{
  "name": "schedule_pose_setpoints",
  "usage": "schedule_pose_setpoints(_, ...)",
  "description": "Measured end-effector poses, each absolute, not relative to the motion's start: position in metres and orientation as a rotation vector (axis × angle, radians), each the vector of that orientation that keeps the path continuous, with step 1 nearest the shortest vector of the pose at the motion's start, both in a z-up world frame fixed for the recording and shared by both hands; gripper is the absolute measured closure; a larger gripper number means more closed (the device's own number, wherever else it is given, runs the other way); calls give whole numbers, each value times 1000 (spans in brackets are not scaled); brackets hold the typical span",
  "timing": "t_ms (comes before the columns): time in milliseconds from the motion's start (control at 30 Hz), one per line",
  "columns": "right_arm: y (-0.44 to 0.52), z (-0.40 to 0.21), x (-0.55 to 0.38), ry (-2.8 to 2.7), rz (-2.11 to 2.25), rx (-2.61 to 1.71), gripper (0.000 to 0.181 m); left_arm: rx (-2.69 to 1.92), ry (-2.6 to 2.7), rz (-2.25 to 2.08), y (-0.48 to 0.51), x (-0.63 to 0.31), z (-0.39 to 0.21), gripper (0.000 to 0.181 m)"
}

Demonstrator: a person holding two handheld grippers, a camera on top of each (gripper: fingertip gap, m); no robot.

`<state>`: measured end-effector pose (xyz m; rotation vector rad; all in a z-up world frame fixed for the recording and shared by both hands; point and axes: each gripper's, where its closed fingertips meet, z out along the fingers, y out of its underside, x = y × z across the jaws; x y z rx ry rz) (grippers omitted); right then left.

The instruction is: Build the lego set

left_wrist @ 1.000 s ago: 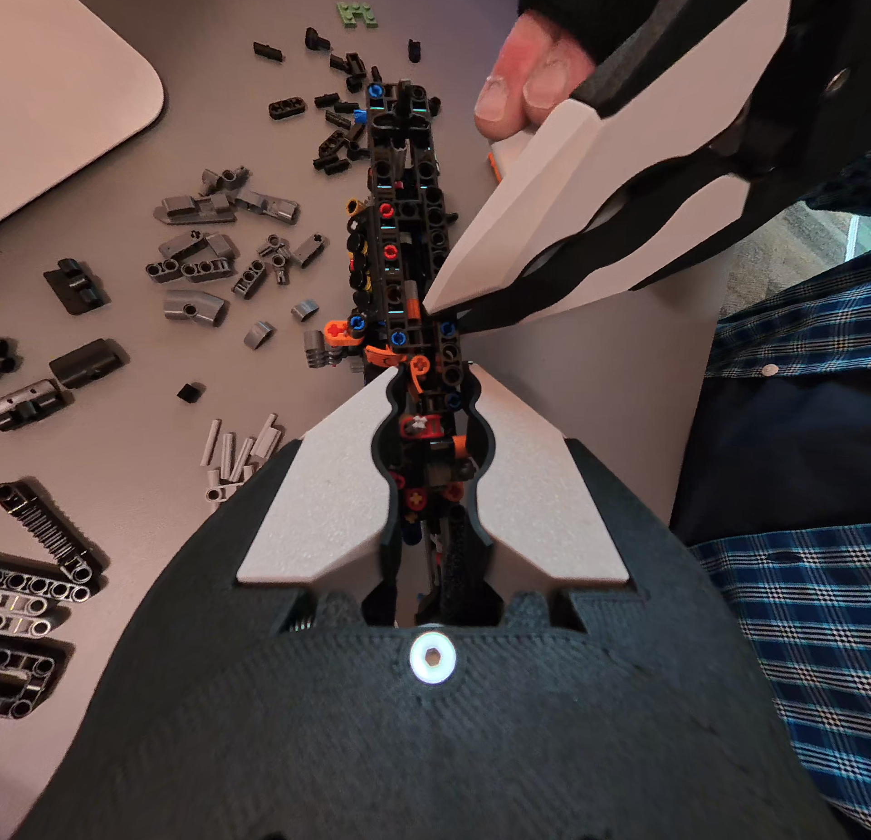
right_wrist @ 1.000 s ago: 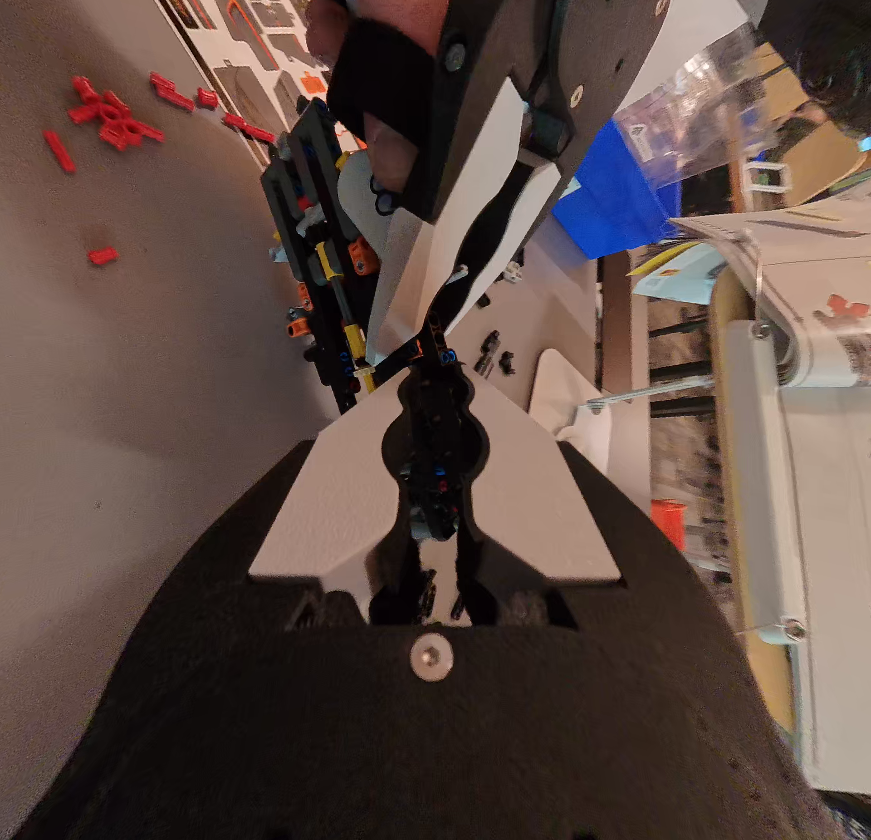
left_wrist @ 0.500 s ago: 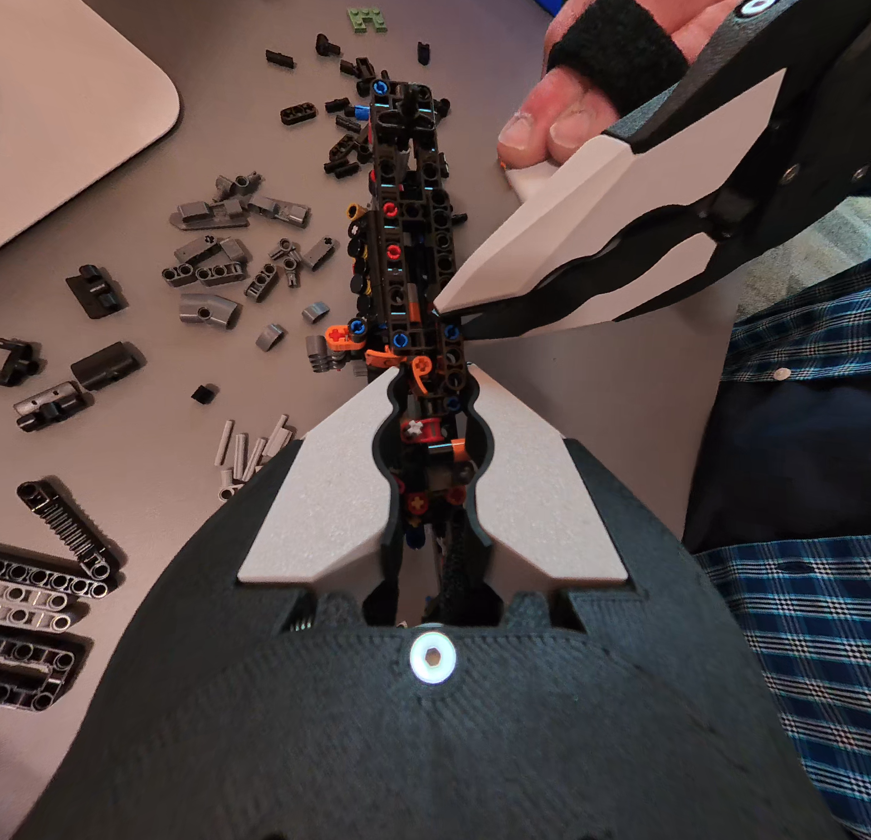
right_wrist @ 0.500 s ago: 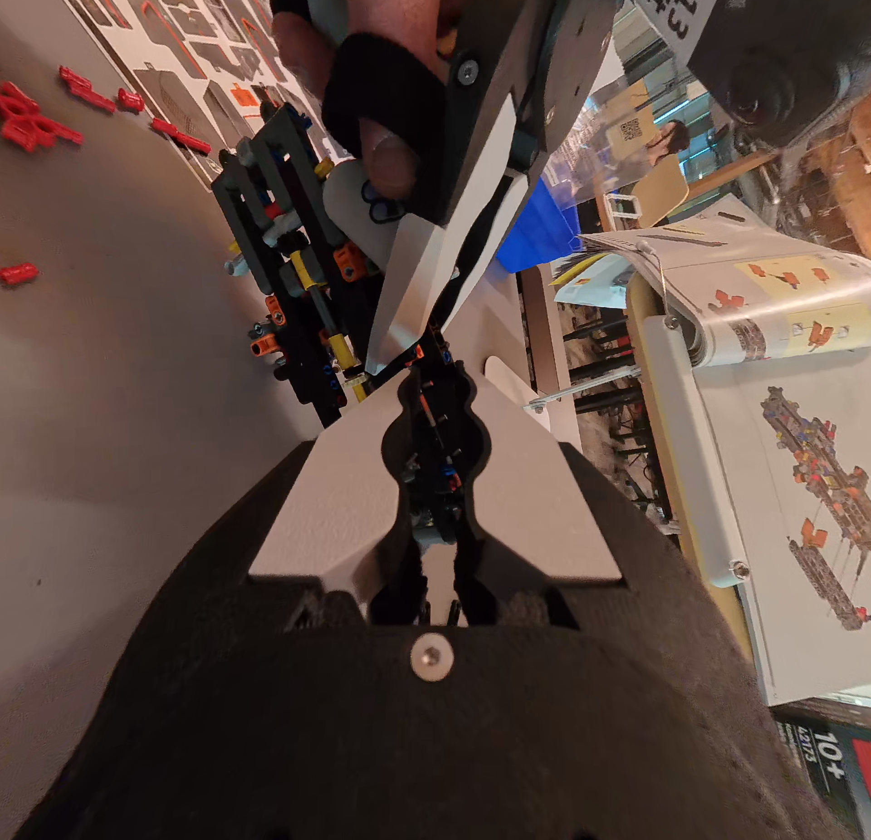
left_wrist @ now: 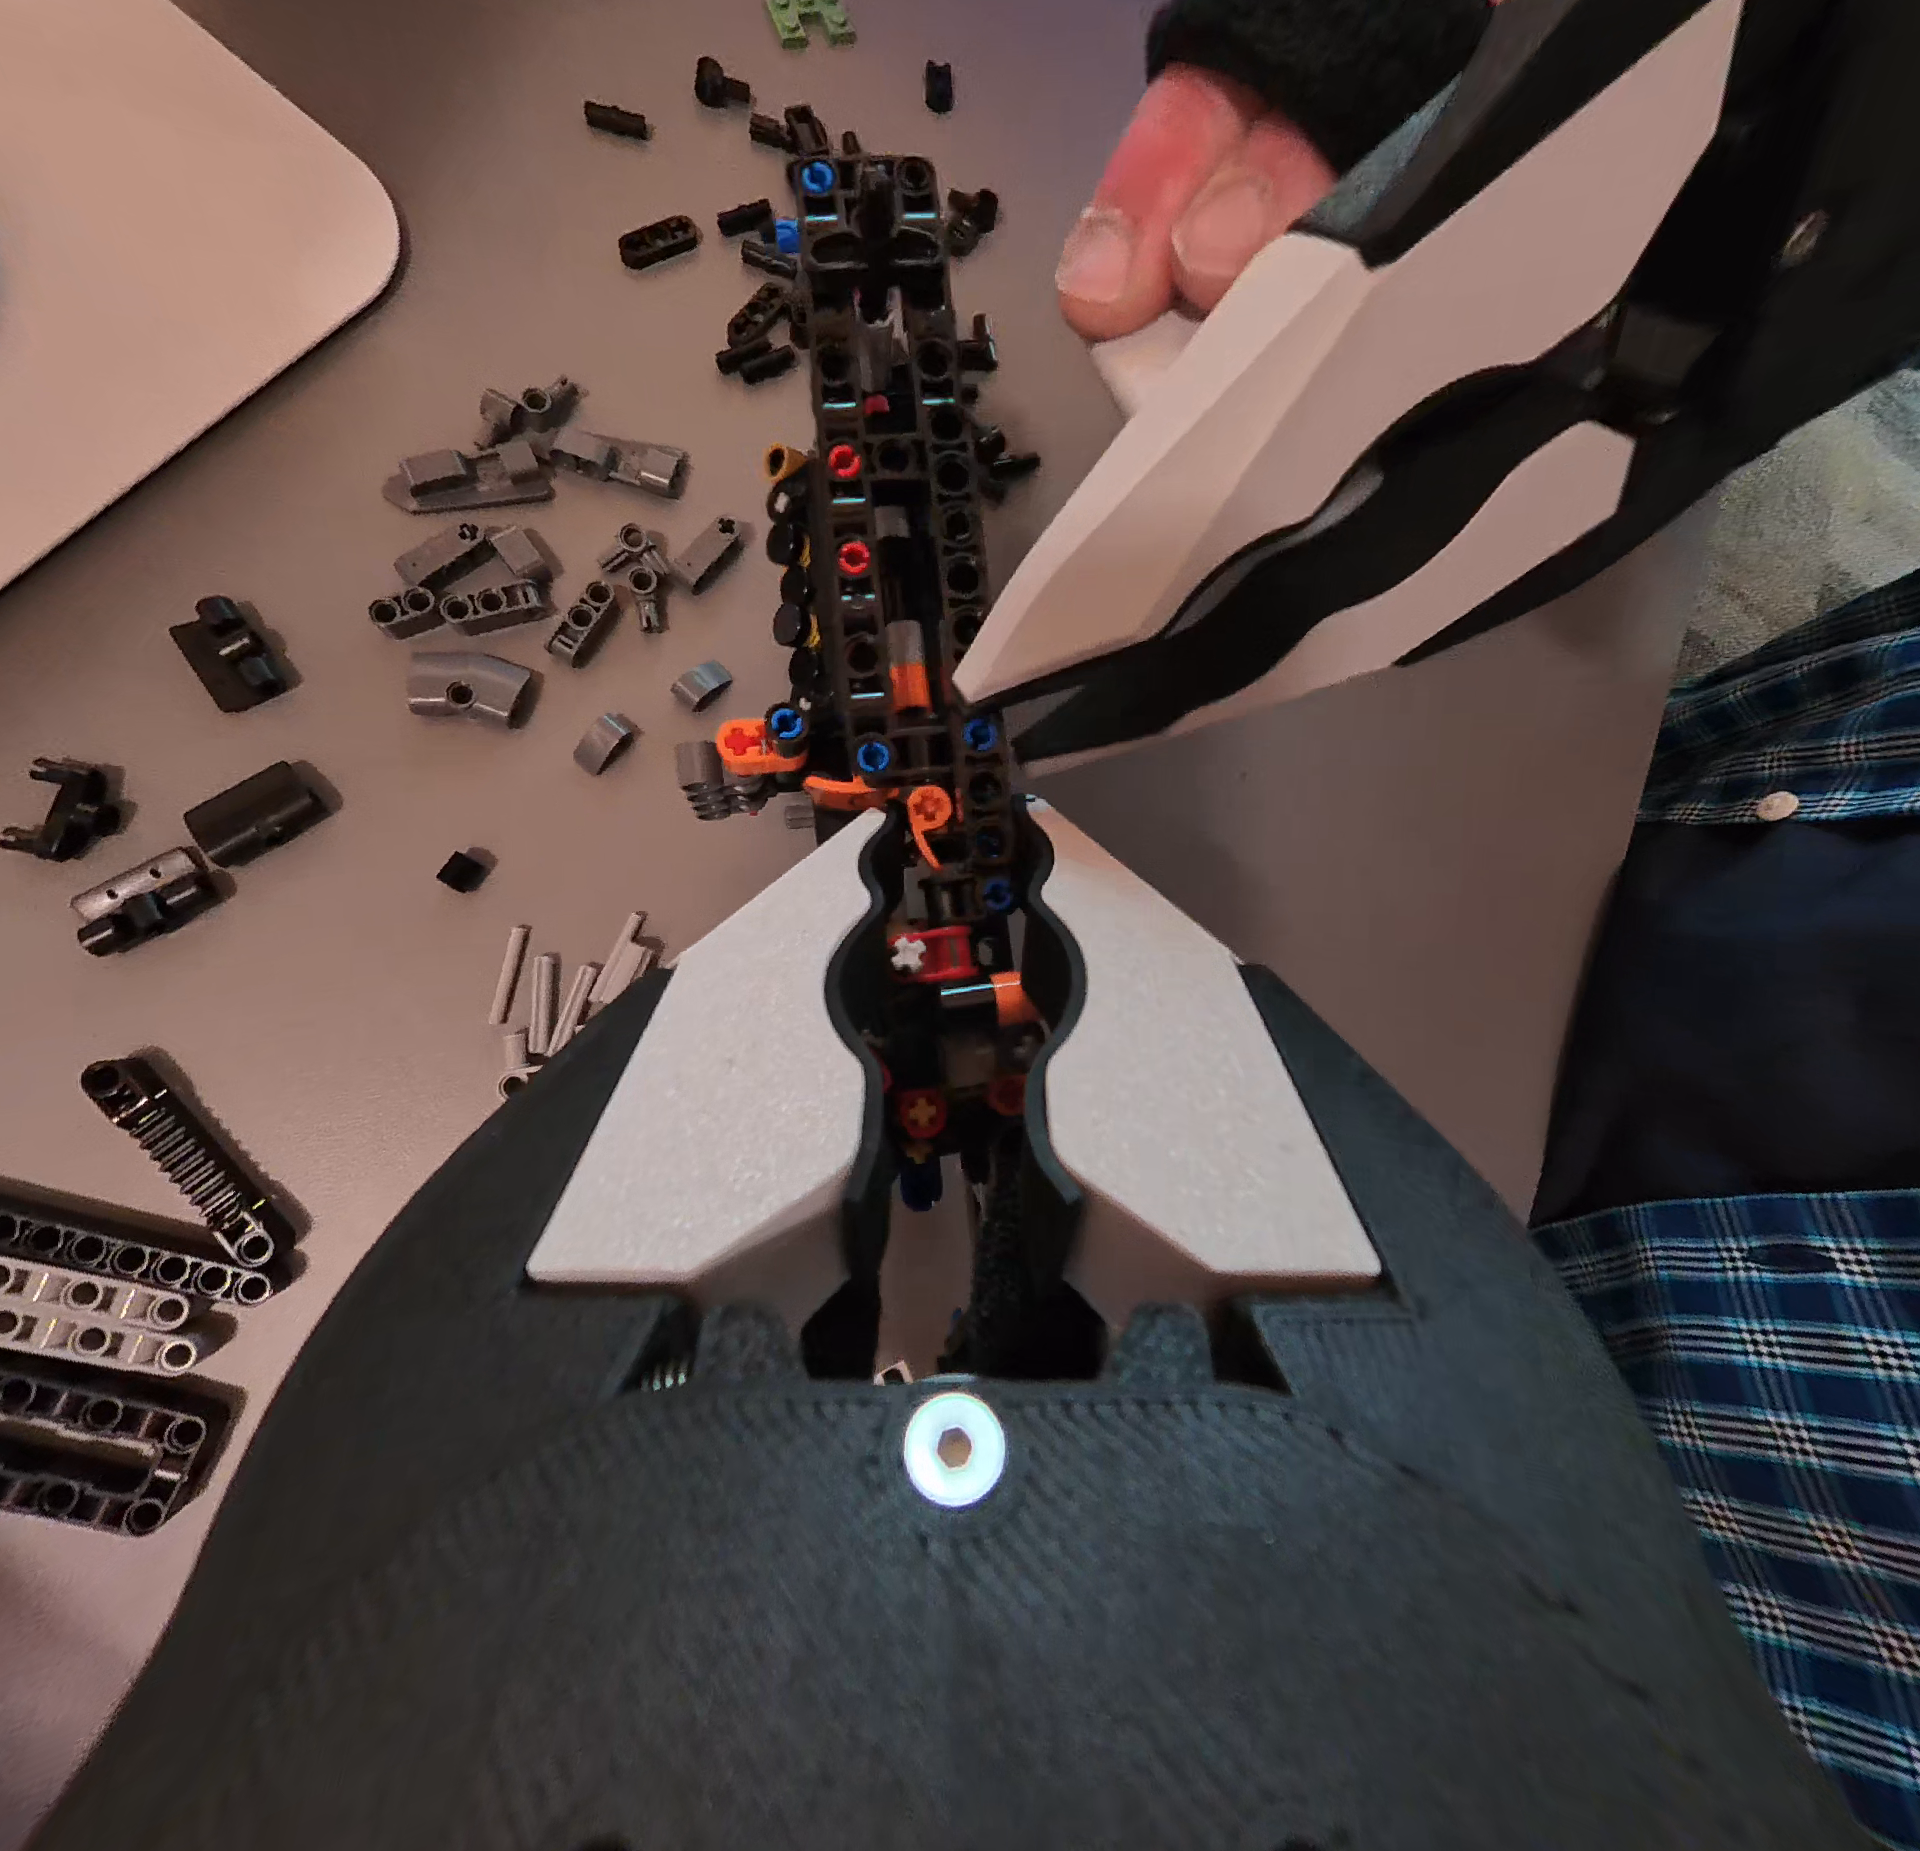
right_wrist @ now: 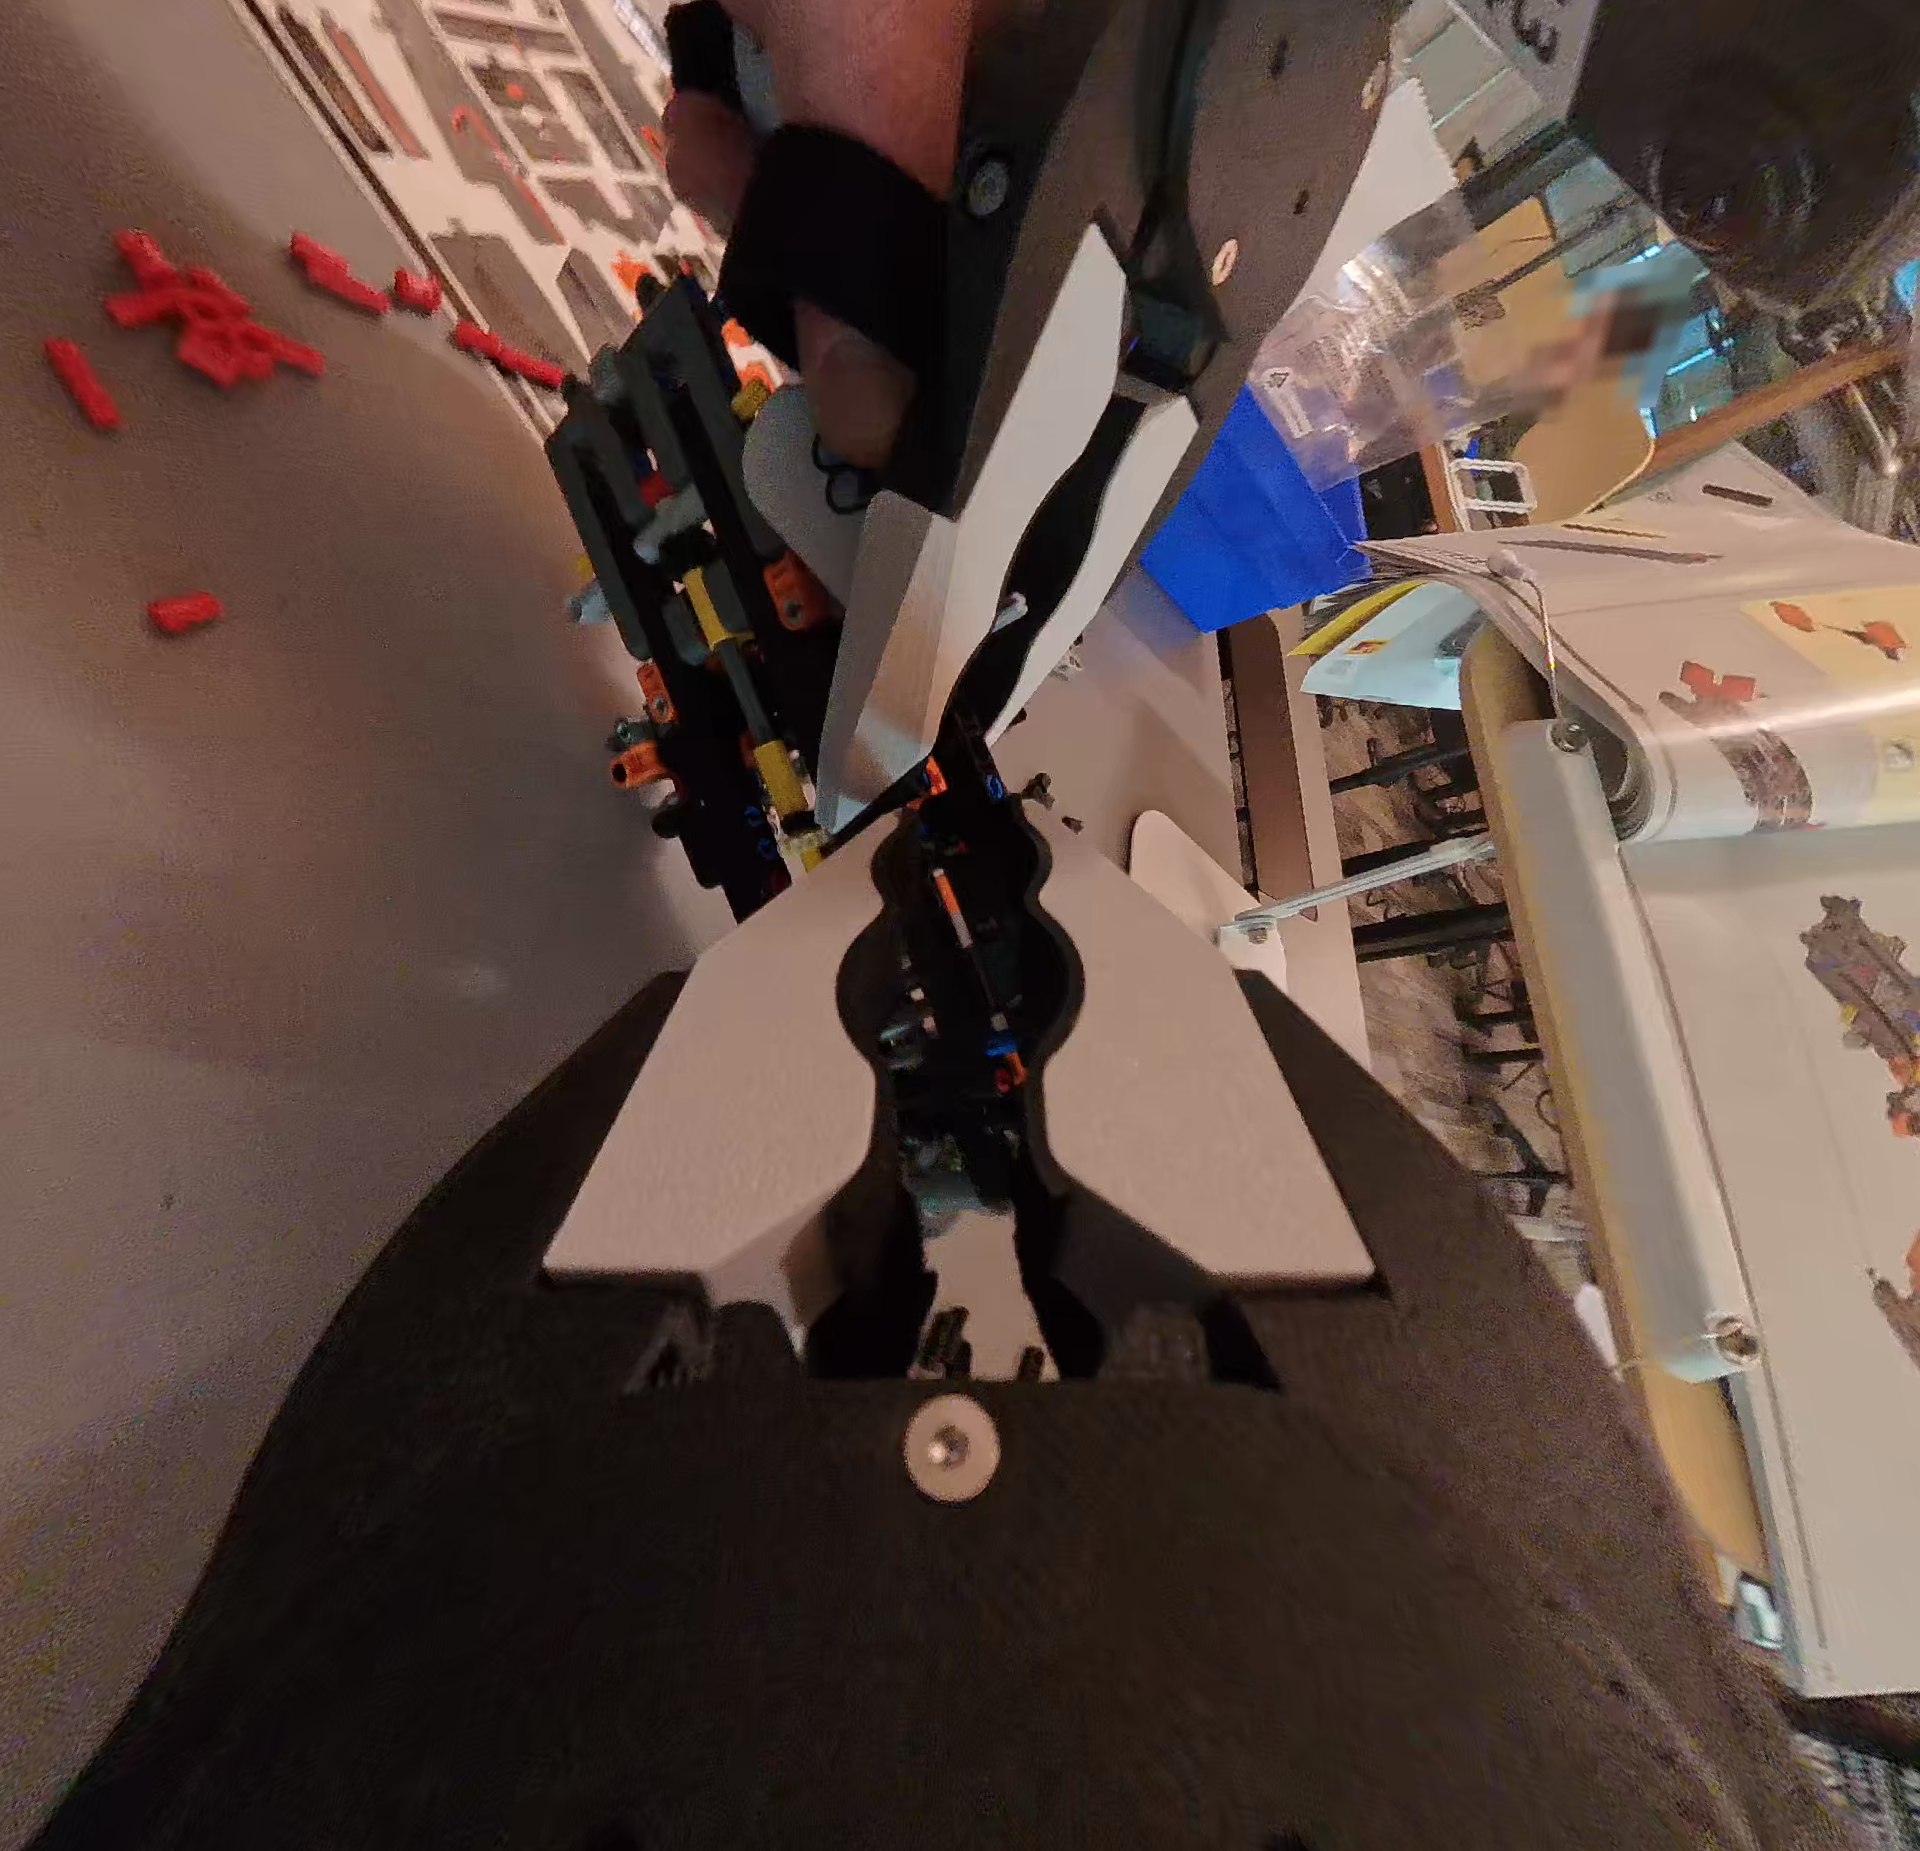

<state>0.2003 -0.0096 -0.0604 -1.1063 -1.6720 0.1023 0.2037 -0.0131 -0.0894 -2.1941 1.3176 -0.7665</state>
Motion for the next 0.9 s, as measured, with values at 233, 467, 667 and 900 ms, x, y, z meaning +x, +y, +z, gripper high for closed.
schedule_pose_setpoints(233, -6, -59, 204, -1726, 16, -1052, 171, -2187, 1317, -781, -13, 206, -89, 162)
schedule_pose_setpoints(467, -7, -58, 202, -1680, -25, -985, 173, -2178, 1310, -774, -12, 205, -89, 162)
schedule_pose_setpoints(667, -10, -55, 201, -1589, 22, -1023, 179, -2156, 1309, -760, -12, 204, -88, 161)
schedule_pose_setpoints(900, -9, -54, 200, -1529, 119, -1107, 180, -2146, 1300, -755, -11, 204, -88, 161)
